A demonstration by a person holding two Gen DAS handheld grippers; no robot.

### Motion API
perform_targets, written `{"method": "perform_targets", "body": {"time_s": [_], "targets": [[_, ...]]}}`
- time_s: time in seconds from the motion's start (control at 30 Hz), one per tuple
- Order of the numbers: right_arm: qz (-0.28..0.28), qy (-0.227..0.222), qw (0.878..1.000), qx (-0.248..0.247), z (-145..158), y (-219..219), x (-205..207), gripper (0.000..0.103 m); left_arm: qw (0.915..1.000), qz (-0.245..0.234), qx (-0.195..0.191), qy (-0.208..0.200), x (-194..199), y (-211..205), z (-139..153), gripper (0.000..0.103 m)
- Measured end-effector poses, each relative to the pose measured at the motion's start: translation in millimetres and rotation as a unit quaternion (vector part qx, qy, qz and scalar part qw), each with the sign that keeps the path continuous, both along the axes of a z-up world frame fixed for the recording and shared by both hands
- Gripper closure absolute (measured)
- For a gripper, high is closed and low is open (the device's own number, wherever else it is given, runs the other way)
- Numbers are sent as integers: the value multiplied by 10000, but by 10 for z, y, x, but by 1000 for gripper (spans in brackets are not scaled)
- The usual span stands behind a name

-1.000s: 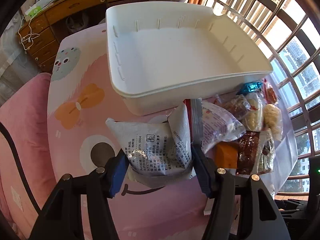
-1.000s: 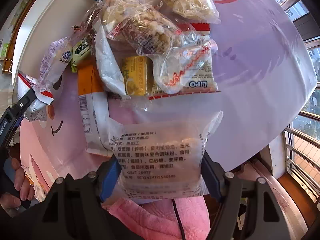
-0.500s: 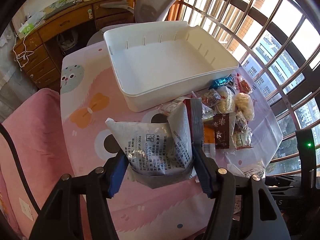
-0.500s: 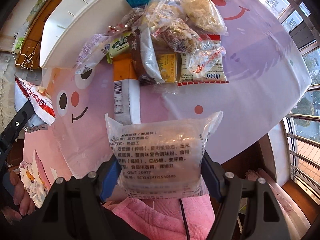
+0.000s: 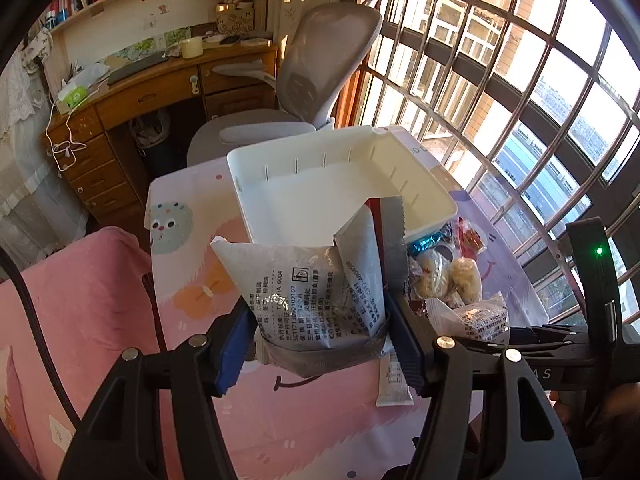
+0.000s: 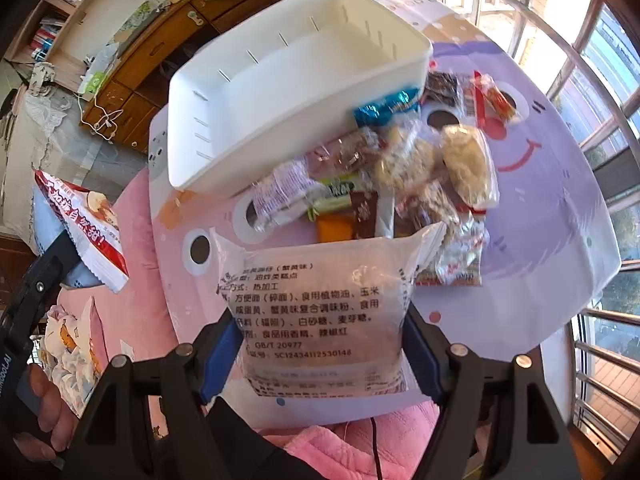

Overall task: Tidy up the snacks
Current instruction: 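Carry both bags into the white basket and open both grippers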

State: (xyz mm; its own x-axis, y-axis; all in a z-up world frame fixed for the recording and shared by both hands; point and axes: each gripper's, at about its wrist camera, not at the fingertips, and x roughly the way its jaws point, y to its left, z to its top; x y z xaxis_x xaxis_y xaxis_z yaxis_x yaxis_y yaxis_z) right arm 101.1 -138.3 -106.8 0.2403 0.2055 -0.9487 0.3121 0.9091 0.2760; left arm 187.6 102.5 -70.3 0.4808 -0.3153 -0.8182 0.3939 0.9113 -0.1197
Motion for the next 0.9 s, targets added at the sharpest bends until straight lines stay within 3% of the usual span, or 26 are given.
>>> {"method": "perform_targets", "body": {"time_s": [0.4, 0.63, 0.9], "targets": [[490, -952, 9943, -1, 421, -97, 874, 28, 9985, 407, 33, -357, 496, -391, 280, 41], [749, -1503, 9857, -124, 471, -315, 1258, 28, 9963, 821, 115, -233, 884, -634, 89, 41], [1103, -1680, 9795, -164, 322, -500, 1629, 28, 9938, 1105, 131, 20, 1238, -861, -222, 41]]}}
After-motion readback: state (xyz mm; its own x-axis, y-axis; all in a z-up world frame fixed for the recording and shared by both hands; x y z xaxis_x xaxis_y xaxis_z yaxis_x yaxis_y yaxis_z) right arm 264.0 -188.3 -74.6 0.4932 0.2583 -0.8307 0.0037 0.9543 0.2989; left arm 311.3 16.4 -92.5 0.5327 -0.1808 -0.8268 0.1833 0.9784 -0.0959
